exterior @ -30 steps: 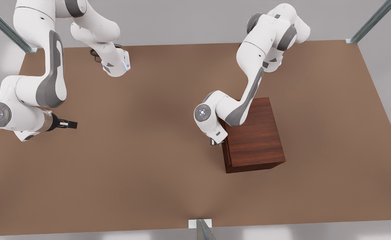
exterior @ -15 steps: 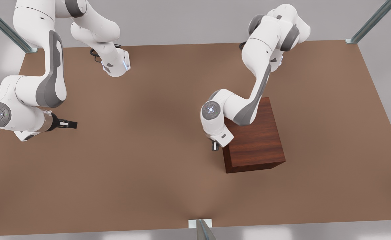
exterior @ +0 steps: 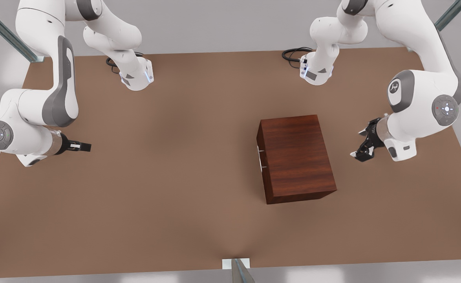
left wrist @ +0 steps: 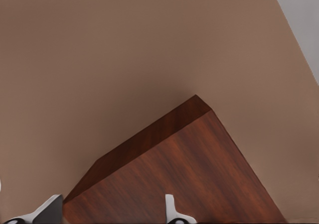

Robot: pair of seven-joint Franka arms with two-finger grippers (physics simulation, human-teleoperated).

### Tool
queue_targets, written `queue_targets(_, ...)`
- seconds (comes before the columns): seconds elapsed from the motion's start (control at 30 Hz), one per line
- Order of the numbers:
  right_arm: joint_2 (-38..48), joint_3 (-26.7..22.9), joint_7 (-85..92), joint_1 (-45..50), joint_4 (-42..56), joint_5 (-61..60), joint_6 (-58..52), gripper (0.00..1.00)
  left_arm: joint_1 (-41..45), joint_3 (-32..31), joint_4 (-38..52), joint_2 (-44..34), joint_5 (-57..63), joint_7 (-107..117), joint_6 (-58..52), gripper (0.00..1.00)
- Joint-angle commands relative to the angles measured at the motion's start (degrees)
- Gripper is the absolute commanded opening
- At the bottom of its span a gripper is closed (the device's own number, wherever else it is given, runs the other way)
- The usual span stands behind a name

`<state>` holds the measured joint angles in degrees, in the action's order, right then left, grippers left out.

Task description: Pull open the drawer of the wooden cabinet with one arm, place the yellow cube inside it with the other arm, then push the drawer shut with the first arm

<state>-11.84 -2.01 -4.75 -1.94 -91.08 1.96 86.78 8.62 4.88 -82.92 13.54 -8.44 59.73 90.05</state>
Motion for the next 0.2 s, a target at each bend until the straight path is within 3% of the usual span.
queue_targets(0.0,0.1,0.0,0.1,0.0,0.0,0.0,0.0,1.0,0.1,0.0,0.1,-0.2,-0.2,-74.1,6.9,1.0)
queue_targets(0.17,0.1,0.0,0.1,0.0,0.0,0.0,0.0,1.0,0.1,0.0,1.7,0.5,1.1,-71.3,6.8,1.0)
